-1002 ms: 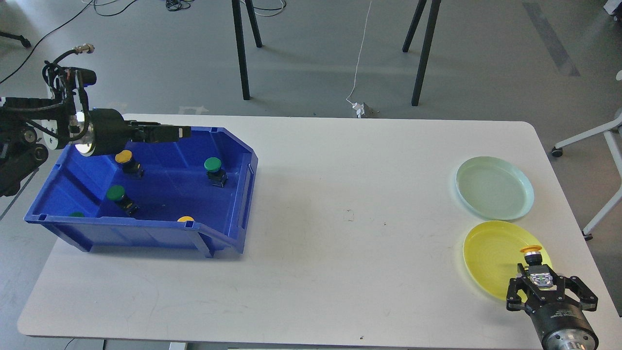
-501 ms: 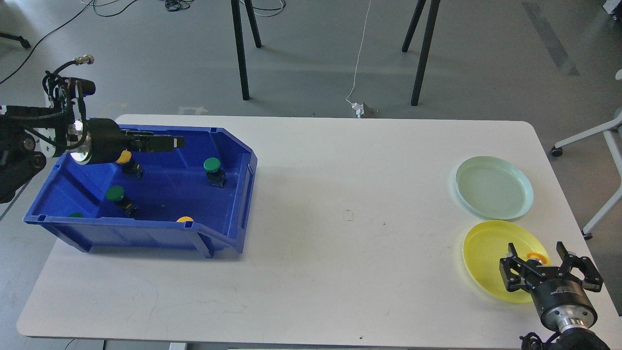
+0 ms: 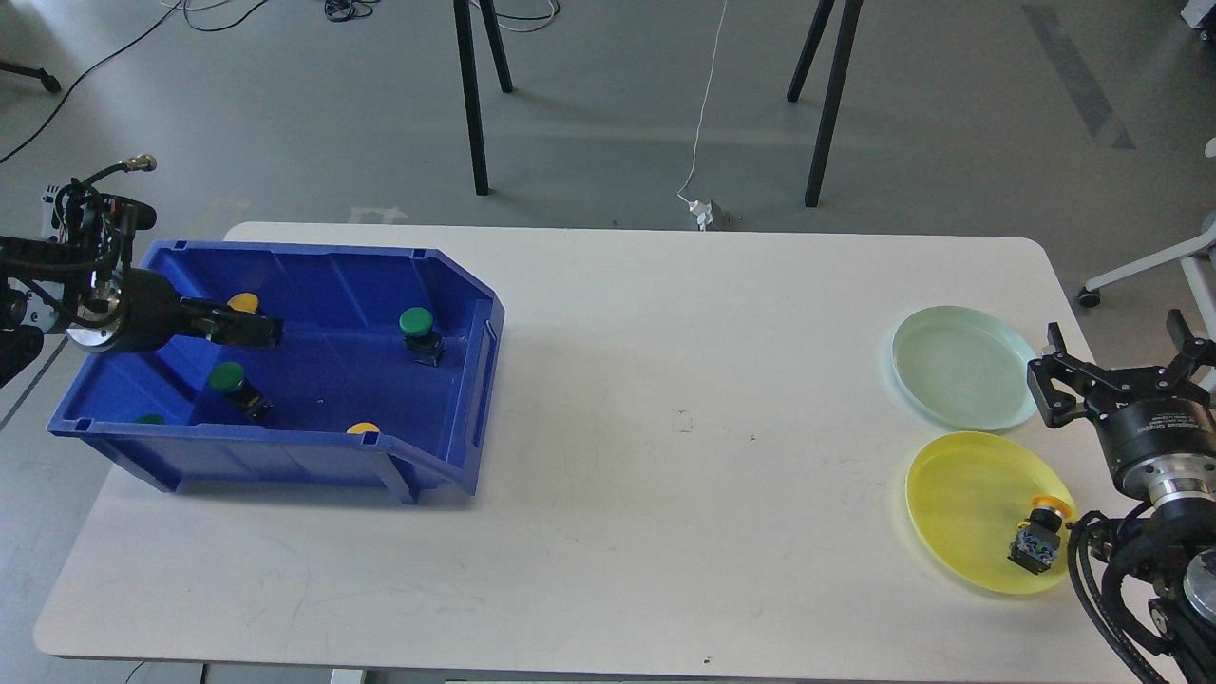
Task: Pass button and place on color plate
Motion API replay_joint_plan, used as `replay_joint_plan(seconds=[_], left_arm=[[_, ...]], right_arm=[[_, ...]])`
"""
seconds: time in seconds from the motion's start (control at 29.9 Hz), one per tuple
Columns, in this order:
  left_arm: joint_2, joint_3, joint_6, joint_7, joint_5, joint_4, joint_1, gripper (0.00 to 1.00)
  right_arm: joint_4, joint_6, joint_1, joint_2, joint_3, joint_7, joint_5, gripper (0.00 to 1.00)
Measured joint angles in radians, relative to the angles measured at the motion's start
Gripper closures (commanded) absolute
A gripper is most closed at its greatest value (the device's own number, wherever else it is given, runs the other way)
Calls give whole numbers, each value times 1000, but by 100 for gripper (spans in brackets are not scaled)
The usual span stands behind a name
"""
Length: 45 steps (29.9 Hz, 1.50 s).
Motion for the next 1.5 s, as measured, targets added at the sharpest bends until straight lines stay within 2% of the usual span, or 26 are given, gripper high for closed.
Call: replay_joint_plan(seconds=[0.2, 0.6, 0.77, 0.9, 1.04, 1.27, 1.37, 1.44, 1.47, 1.5], left_arm=[[-10, 87, 0, 0, 3, 48, -4, 4], [-82, 119, 7, 0, 0, 138, 4, 5], [-96, 126, 8, 0, -1, 150, 10, 5], [-104, 128, 8, 0, -2, 152, 12, 5], [-114, 129, 6, 0, -2, 152, 12, 6], [-130, 129, 4, 0, -3, 178, 35, 10], [-138, 129, 7, 0, -2, 191, 42, 13], [-139, 129, 7, 0, -2, 193, 46, 24], [-139, 129, 7, 0, -2, 194, 47, 27], [-139, 129, 7, 0, -2, 194, 48, 34]], right_arm=[[-1, 1, -3, -1, 0, 0, 0, 1], [0, 4, 17, -13, -4, -1, 0, 1], [-14, 7, 197, -128, -137, -4, -5, 1], [-85, 12, 372, -203, -266, -5, -5, 1], [-143, 17, 470, -214, -323, -5, 0, 1], [-161, 19, 485, -202, -345, -5, 1, 1], [-162, 19, 482, -201, -349, -5, 1, 1], [-162, 19, 481, -202, -350, -5, 1, 1], [-162, 19, 482, -203, -350, -5, 1, 1], [-163, 19, 481, -203, -350, -5, 1, 1]])
